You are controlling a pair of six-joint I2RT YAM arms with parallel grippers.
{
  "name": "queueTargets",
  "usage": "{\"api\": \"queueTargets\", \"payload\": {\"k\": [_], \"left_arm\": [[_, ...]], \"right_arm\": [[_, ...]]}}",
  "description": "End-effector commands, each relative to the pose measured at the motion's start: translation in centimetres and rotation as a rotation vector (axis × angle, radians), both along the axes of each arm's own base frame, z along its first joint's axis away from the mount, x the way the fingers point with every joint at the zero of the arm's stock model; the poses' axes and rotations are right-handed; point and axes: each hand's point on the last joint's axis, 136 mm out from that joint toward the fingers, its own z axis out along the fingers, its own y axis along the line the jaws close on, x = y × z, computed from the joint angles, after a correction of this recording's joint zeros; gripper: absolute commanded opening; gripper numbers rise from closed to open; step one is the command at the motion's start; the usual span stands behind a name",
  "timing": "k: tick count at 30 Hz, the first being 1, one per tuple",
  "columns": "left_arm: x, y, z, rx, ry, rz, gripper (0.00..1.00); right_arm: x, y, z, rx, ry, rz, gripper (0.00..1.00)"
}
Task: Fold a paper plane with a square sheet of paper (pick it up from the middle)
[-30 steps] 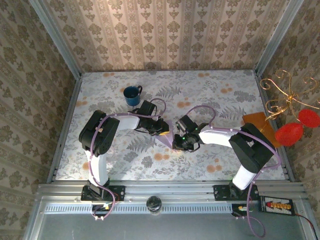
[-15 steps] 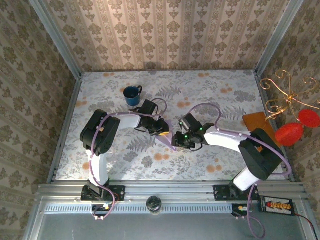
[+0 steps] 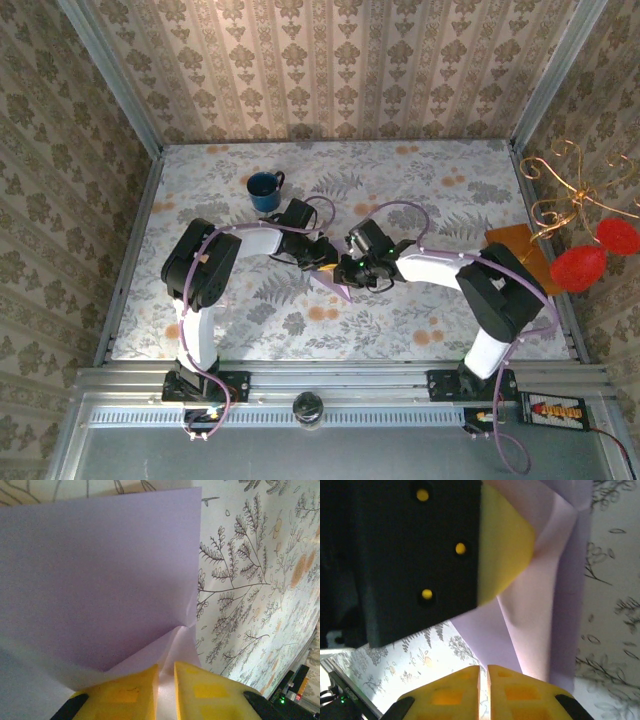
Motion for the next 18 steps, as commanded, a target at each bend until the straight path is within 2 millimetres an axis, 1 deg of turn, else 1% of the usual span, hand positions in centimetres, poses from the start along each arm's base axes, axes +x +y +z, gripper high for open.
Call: {"api": "queueTargets", "payload": {"k": [1, 8, 15, 18], "left_arm": [[-1.4, 1.9, -3.7, 0.137, 0.057, 0.0, 0.17], [-1.3, 1.7, -3.0, 0.122, 0.047, -0.001, 0.17], [-0.8, 1.0, -1.7, 0.082, 0.025, -0.003, 0.18], [-0.7, 1.0, -1.6, 0.081, 0.024, -0.003, 0.18]], "right_arm": [[0.7, 1.1, 0.3, 0.04, -0.005, 0.014, 0.12], [0.3, 0.5, -1.2, 0.007, 0.014, -0.003, 0.12], [-0.4, -0.4, -2.5, -0.025, 0.042, -0.017, 0.12], [-0.7, -0.7, -3.0, -0.036, 0.051, -0.02, 0.11]]}}
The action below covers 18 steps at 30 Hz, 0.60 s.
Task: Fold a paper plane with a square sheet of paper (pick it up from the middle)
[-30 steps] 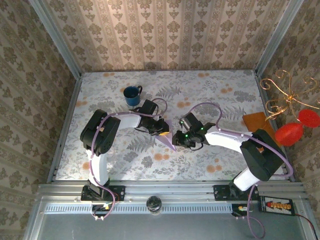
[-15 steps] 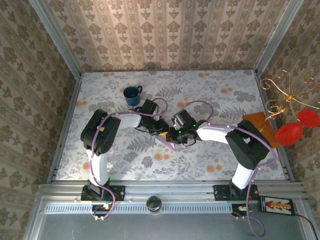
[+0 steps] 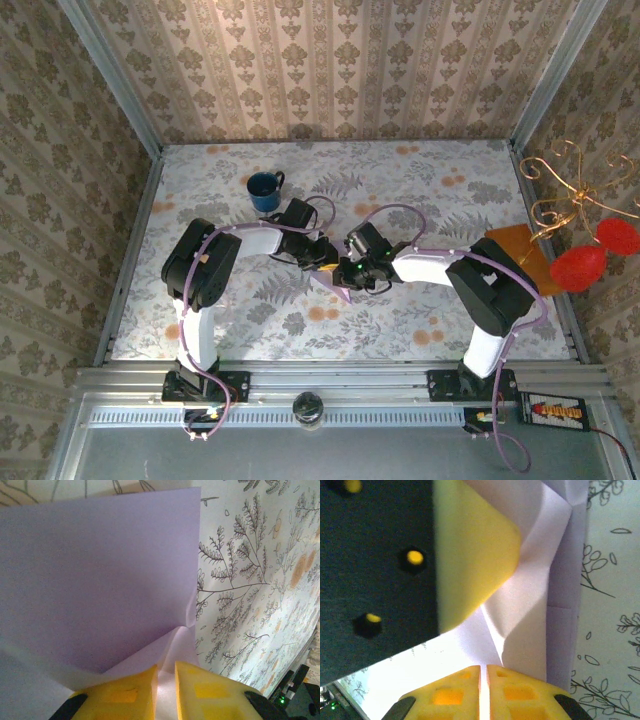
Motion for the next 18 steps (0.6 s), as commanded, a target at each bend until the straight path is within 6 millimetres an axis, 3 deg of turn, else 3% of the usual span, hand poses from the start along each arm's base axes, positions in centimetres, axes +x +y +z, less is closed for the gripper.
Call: {"api": "queueTargets", "payload": {"k": [1, 18], "left_arm": [[-0.8, 1.0, -1.7, 0.081, 0.024, -0.002, 0.18], [-0.8, 1.3, -2.4, 0.106, 0.039, 0.005, 0.18]], "right_arm": [[-0.7, -0.7, -1.5, -0.029, 0.039, -0.018, 0.11], [-1.5, -1.7, -2.1, -0.063, 0.055, -0.026, 0.11]]}}
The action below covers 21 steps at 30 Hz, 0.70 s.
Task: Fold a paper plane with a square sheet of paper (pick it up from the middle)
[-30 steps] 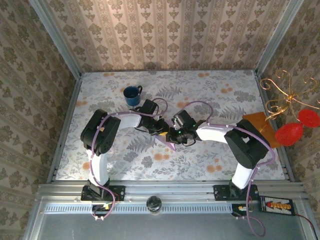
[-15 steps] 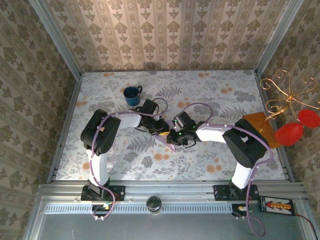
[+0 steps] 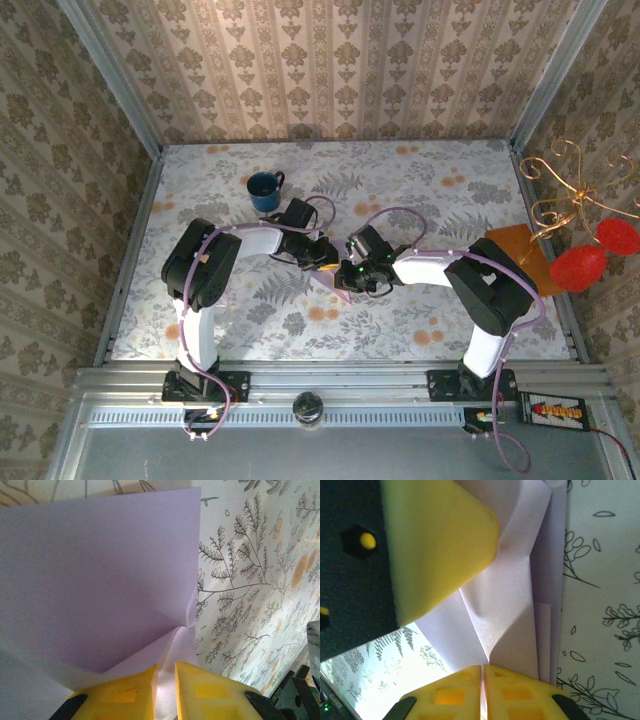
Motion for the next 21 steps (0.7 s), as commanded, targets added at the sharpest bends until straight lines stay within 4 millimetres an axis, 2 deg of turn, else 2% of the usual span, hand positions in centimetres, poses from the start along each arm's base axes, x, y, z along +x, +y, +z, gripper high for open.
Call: {"api": "queueTargets", "payload": {"k": [1, 6, 9, 11, 14, 17, 21], "left_arm": [[-0.9, 1.3, -2.6, 0.104, 0.042, 0.004, 0.18], [-0.9, 1.4, -2.9, 0.114, 0.05, 0.004, 0.18], [-0.9, 1.5, -3.0, 0.122, 0.052, 0.004, 0.18], [-1.0, 1.6, -3.0, 0.124, 0.054, 0.003, 0.18], [-1.1, 1.7, -3.0, 0.128, 0.056, 0.004, 0.18], [-1.0, 1.7, -3.0, 0.126, 0.054, 0.006, 0.18], [-0.9, 1.5, -2.7, 0.119, 0.047, 0.005, 0.18]], "right_arm": [[-1.1, -1.3, -1.2, -0.057, 0.047, -0.022, 0.11], [-0.9, -1.7, -0.6, -0.073, 0.031, -0.023, 0.11], [-0.9, -1.4, 0.8, -0.046, 0.003, -0.014, 0.12], [-0.6, -1.7, 2.2, -0.046, -0.037, -0.021, 0.17], [-0.4, -3.6, 3.3, -0.125, -0.09, -0.057, 0.32], [-0.3, -5.2, 3.0, -0.204, -0.094, -0.097, 0.42], [0.7, -4.6, 2.8, -0.233, -0.077, -0.096, 0.46]]}}
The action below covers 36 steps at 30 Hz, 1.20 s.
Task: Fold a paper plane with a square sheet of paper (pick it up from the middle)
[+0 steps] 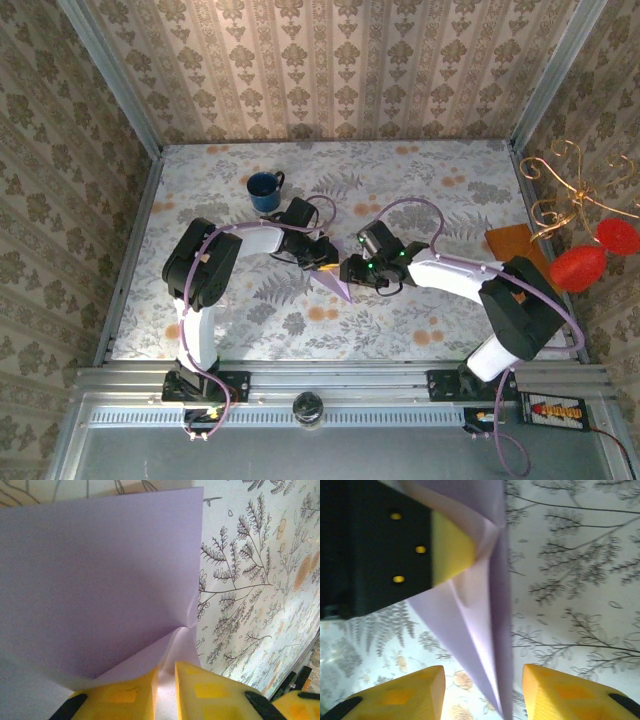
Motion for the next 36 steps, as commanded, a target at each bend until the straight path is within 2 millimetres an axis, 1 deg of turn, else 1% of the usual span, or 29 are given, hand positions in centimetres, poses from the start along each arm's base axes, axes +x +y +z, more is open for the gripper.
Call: {"api": "queueTargets", "payload": {"k": [1, 4, 8, 17, 24, 27, 32, 36], "left_arm": [[-1.0, 1.6, -2.7, 0.106, 0.042, 0.005, 0.18], [-0.9, 1.4, -2.6, 0.097, 0.041, 0.005, 0.18], [-0.9, 1.2, -2.3, 0.086, 0.036, 0.003, 0.18], [-0.6, 0.9, -1.5, 0.062, 0.02, 0.001, 0.18], [-0.5, 0.6, -0.8, 0.038, 0.008, 0.001, 0.18], [-0.2, 0.2, 0.2, 0.008, -0.014, 0.003, 0.18], [0.6, -0.5, 2.7, -0.088, -0.067, 0.024, 0.18], [1.0, -0.4, 3.4, -0.113, -0.086, 0.041, 0.18]], "right_arm": [[0.7, -0.7, -1.0, -0.091, 0.029, -0.018, 0.46], [1.4, 0.2, -1.5, -0.087, 0.046, -0.007, 0.46], [1.6, 0.6, -2.4, -0.096, 0.064, 0.005, 0.46], [1.9, 0.7, -3.5, -0.12, 0.083, 0.01, 0.38], [2.1, 0.7, -4.4, -0.135, 0.099, 0.001, 0.37], [1.9, 0.5, -4.9, -0.152, 0.115, -0.001, 0.37], [1.4, 0.0, -5.9, -0.179, 0.141, -0.003, 0.31], [1.2, -0.1, -6.3, -0.184, 0.149, -0.002, 0.28]]}}
